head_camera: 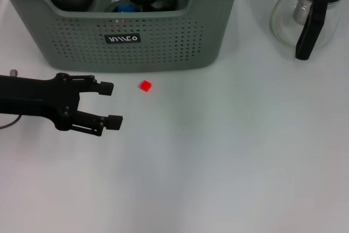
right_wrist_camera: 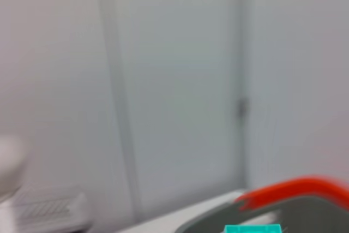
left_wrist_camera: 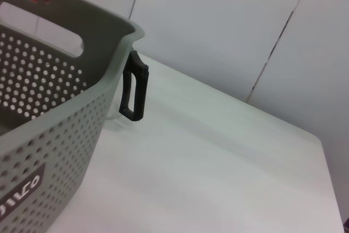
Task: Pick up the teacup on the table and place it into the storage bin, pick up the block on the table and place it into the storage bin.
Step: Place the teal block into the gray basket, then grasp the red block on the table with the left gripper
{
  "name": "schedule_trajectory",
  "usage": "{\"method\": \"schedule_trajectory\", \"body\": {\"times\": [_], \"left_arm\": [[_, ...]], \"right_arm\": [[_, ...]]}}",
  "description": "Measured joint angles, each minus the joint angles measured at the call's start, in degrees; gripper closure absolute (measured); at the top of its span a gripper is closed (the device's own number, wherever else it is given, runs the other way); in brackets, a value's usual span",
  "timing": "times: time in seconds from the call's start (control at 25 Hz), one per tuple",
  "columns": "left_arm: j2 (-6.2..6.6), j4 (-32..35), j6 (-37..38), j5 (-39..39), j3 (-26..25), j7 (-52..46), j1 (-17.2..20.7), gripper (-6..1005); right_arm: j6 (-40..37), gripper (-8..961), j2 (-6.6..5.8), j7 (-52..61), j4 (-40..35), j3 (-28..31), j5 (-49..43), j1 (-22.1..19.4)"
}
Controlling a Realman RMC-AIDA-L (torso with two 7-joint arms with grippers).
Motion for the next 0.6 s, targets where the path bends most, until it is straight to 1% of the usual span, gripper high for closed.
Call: {"method": "schedule_trajectory", "body": {"times": [0.04,0.12,0.2,0.28,0.4,0.52,0.6], "left_arm": [[-0.11,-0.1,0.0,0.0,0.2,0.0,-0.2,47],[-0.28,-0.3,-0.1,0.0,0.4,0.0,-0.6,48],[-0.49,-0.2,-0.1,0.0,0.4,0.0,-0.7,48],[-0.59,-0.2,-0.1,0.0,0.4,-0.1,-0.9,48],[-0.58,-0.3,-0.1,0.0,0.4,-0.2,-1.1,48],[-0.58,-0.3,0.0,0.0,0.4,-0.3,-1.3,48],[-0.57,-0.3,-0.1,0.0,0.0,-0.4,-1.6,48]], "right_arm": [[1.5,419,-0.63,0.4,3.9,1.4,-1.3,2.7],[3.5,409,-1.96,0.3,10.7,3.4,-3.7,6.7],[5.6,400,-2.92,-0.4,15.8,4.2,-5.8,9.3],[8.0,390,-3.03,-1.2,18.1,4.1,-7.8,10.2],[9.9,375,-2.39,-2.0,18.4,3.5,-10.3,10.0],[9.5,361,-2.14,-3.8,18.0,3.1,-10.9,9.5],[6.5,351,-1.94,-6.0,16.7,3.2,-10.4,8.8]]}}
